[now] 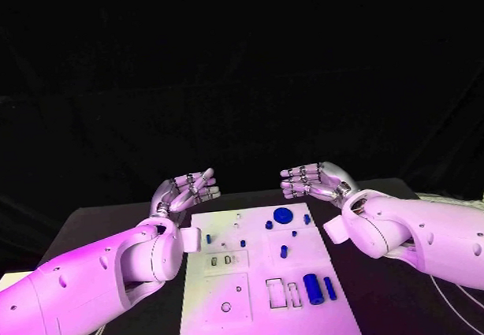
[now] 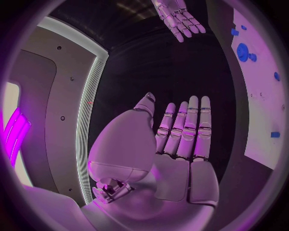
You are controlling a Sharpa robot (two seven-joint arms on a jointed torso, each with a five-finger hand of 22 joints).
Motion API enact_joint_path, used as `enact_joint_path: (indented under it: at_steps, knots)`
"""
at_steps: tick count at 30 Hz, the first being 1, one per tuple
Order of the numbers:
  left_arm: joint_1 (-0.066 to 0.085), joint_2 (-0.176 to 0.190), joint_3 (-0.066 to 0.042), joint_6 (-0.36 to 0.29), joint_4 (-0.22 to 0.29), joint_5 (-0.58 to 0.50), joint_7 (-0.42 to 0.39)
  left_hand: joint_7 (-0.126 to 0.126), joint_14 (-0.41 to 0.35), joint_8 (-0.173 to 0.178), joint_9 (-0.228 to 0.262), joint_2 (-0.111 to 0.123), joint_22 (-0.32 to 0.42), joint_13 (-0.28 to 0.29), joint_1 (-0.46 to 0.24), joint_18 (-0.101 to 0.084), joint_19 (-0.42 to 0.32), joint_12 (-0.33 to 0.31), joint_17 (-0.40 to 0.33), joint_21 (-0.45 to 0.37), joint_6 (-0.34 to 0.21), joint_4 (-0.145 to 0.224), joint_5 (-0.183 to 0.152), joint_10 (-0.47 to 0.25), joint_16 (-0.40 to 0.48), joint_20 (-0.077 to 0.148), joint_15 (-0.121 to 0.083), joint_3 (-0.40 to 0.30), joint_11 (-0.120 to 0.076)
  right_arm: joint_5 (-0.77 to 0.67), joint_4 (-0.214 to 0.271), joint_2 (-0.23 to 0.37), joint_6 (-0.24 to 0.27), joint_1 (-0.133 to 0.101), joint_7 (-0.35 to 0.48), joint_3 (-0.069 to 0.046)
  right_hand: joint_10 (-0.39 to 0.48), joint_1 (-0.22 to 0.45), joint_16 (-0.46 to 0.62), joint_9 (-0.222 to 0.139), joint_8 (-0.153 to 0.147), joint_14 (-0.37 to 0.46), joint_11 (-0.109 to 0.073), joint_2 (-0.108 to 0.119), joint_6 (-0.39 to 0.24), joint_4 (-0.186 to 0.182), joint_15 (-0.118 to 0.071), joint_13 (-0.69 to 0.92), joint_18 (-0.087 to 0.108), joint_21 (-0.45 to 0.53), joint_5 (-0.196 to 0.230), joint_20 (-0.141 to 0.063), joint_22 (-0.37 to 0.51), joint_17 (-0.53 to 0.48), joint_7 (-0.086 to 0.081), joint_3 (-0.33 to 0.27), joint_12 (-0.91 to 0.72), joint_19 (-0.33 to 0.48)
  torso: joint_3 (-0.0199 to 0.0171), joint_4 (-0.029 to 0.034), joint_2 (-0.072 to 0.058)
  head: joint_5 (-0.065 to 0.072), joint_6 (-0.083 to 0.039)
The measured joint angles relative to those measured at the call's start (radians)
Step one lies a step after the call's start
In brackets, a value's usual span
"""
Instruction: Assemble the parts on the task board
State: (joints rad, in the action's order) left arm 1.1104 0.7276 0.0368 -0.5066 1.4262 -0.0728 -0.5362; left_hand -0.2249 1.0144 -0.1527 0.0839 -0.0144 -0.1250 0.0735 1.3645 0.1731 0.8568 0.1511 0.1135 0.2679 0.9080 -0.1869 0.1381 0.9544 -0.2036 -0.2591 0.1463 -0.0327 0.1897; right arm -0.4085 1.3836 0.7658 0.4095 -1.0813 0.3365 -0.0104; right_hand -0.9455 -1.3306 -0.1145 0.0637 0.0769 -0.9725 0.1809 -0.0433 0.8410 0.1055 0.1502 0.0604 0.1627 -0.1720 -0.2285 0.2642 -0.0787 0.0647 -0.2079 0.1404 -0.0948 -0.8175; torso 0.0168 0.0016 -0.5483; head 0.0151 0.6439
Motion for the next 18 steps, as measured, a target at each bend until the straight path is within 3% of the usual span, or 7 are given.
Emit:
enact_joint_path:
  at_steps: [2, 6, 7, 14, 18]
  knots:
    - [0.001, 0.009, 0.0, 0.007, 0.012, 0.001, -0.001, -0.005, 0.041, 0.0, -0.004, 0.001, 0.0, -0.001, 0.005, 0.0, 0.04, 0.0, 0.005, 0.008, 0.029, 0.008, 0.0, 0.038, -0.005, 0.013, -0.013, 0.002, -0.011, -0.044, 0.001, 0.0, 0.005, -0.003, 0.001, -0.002, -0.042, -0.005, 0.0, 0.001, 0.0, -0.046, -0.009, 0.005, 0.04, 0.005, -0.011, 0.0, 0.0, -0.01, 0.0, -0.009, 0.0, 0.002, -0.004, 0.021, 0.0, -0.034, -0.0012, 0.0007, -0.006, 0.001, -0.003]
    - [0.003, 0.04, 0.0, 0.022, 0.043, 0.003, -0.001, 0.013, 0.116, 0.0, -0.012, -0.004, 0.003, -0.002, 0.015, 0.0, 0.106, 0.0, 0.023, 0.021, 0.072, 0.019, 0.0, 0.105, -0.012, 0.037, -0.037, 0.003, -0.032, -0.141, -0.001, 0.006, 0.013, -0.011, -0.001, -0.01, -0.108, -0.01, -0.004, 0.001, 0.0, -0.118, -0.024, 0.01, 0.1, 0.015, -0.029, 0.001, 0.001, -0.026, 0.0, -0.026, 0.0, 0.006, 0.004, 0.06, 0.0, -0.087, -0.0029, 0.0008, -0.019, -0.001, -0.008]
    - [0.005, 0.05, 0.0, 0.027, 0.055, 0.004, 0.0, 0.016, 0.133, 0.0, -0.013, -0.008, 0.003, -0.001, 0.019, 0.0, 0.12, 0.0, 0.03, 0.023, 0.079, 0.02, 0.0, 0.118, -0.015, 0.042, -0.043, 0.004, -0.037, -0.174, -0.002, 0.008, 0.015, -0.014, -0.004, -0.012, -0.122, -0.01, -0.004, 0.002, 0.0, -0.132, -0.027, 0.011, 0.111, 0.017, -0.033, 0.001, 0.014, -0.027, 0.0, -0.03, 0.0, 0.007, 0.006, 0.07, 0.001, -0.098, -0.003, 0.0012, -0.022, -0.001, -0.009]
    - [0.011, 0.105, -0.001, 0.056, 0.136, 0.019, 0.009, 0.043, 0.254, 0.009, -0.013, -0.006, -0.003, 0.008, 0.025, -0.001, 0.222, -0.006, 0.088, 0.06, 0.12, 0.024, 0.0, 0.201, -0.054, 0.083, -0.084, 0.0, -0.069, -0.424, -0.01, 0.012, 0.002, -0.045, -0.054, -0.021, -0.204, -0.002, -0.016, 0.005, 0.0, -0.241, -0.049, 0.043, 0.178, 0.031, -0.065, 0.002, 0.015, -0.07, 0.0, -0.066, -0.008, 0.023, 0.019, 0.133, 0.016, -0.191, -0.0044, 0.0059, -0.057, 0.007, -0.021]
    - [0.015, 0.133, -0.005, 0.068, 0.189, 0.026, 0.015, 0.045, 0.28, 0.014, -0.013, -0.003, -0.007, 0.009, 0.029, -0.001, 0.243, -0.016, 0.113, 0.068, 0.121, 0.024, 0.0, 0.218, -0.063, 0.097, -0.094, 0.0, -0.077, -0.615, -0.01, 0.011, -0.032, -0.061, -0.117, -0.025, -0.245, -0.003, -0.034, 0.007, 0.0, -0.31, -0.064, 0.061, 0.207, 0.041, -0.089, 0.004, 0.015, -0.111, 0.0, -0.095, -0.025, 0.04, 0.03, 0.149, 0.018, -0.255, -0.0038, 0.0131, -0.082, 0.017, -0.025]
